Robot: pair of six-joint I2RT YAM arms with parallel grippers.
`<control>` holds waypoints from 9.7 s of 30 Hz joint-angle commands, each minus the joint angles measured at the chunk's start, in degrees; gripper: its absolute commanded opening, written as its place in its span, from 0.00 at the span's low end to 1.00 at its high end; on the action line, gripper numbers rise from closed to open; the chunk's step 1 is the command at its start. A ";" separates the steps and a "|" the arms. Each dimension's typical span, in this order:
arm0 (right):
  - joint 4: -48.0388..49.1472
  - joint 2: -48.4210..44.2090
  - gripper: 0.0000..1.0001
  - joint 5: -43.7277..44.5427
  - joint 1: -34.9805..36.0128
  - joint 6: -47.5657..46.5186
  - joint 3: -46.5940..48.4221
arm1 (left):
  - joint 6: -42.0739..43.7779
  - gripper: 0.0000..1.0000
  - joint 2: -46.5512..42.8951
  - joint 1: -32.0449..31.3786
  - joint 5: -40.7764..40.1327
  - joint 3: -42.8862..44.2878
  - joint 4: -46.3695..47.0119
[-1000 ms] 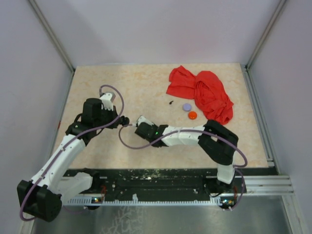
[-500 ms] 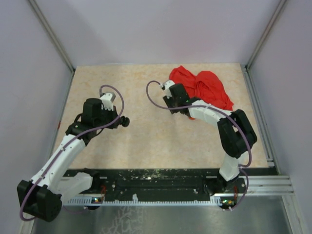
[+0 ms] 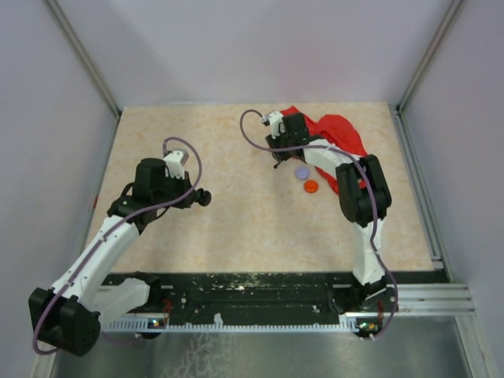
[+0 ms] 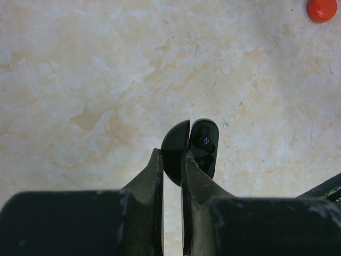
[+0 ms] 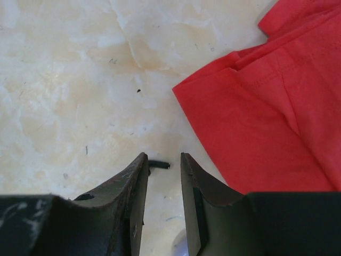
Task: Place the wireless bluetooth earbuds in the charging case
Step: Pick up the earbud from the center of the board, then place the earbud in the charging case.
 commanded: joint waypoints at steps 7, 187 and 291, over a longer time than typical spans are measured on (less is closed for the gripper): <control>-3.85 8.52 0.26 0.20 -0.50 1.12 9.63 | 0.21 0.00 0.72 0.23 1.91 0.06 0.95; 47.05 -40.93 0.08 12.76 36.50 -26.76 -50.09 | -2.61 0.00 15.48 -21.67 -3.37 15.79 1.00; 42.89 -51.43 0.57 5.32 35.45 -21.44 -51.50 | -6.53 0.00 17.61 -19.48 -4.75 16.62 -0.29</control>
